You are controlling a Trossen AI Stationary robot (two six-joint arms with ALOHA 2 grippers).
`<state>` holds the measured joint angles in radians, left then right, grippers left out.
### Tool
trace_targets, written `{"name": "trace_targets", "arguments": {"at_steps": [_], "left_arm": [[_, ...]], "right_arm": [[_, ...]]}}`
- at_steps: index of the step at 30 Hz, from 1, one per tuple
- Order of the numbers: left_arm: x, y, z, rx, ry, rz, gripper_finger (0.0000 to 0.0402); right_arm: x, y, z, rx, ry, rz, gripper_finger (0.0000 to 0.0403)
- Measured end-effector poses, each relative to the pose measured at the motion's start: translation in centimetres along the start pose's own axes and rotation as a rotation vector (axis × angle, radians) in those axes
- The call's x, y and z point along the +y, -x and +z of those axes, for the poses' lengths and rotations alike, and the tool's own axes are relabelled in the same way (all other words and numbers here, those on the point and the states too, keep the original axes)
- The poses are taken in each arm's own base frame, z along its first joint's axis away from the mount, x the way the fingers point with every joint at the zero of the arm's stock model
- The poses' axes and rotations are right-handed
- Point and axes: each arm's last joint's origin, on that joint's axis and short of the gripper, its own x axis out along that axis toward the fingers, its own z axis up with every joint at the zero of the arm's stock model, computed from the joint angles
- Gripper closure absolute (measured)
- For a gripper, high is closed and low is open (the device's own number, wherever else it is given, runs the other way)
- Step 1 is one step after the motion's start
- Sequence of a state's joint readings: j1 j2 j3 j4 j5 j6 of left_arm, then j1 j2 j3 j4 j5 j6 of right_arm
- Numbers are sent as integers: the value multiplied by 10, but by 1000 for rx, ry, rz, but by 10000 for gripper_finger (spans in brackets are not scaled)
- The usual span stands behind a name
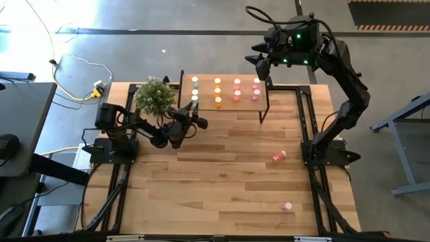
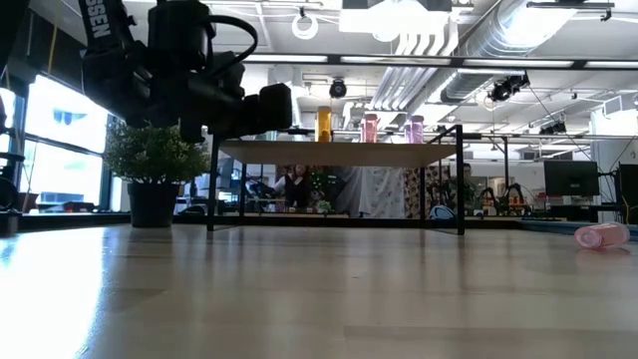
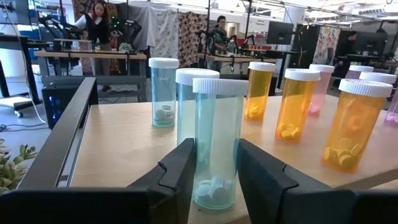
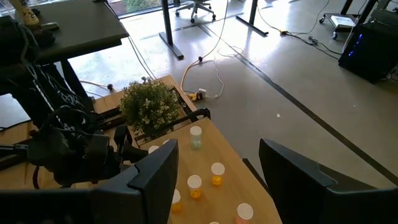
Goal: Pick and place medicine bottles onto shelf by color
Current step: Put the blue pill bottle on the shelf aligned with the other blue pill bottles, then put the pink pill bottle on the shelf aligned with the other pink pill bottles
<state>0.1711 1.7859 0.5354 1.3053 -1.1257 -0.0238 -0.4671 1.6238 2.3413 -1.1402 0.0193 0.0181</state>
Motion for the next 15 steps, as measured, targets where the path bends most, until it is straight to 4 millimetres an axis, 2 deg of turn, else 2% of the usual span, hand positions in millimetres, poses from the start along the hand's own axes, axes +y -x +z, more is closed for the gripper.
{"name": "trace_targets", "arguments": {"at_steps": [15], "left_arm": [[0, 0, -1, 2, -5, 1, 211]], "right_arm": [[0, 0, 0, 1, 0, 0, 187]]}}
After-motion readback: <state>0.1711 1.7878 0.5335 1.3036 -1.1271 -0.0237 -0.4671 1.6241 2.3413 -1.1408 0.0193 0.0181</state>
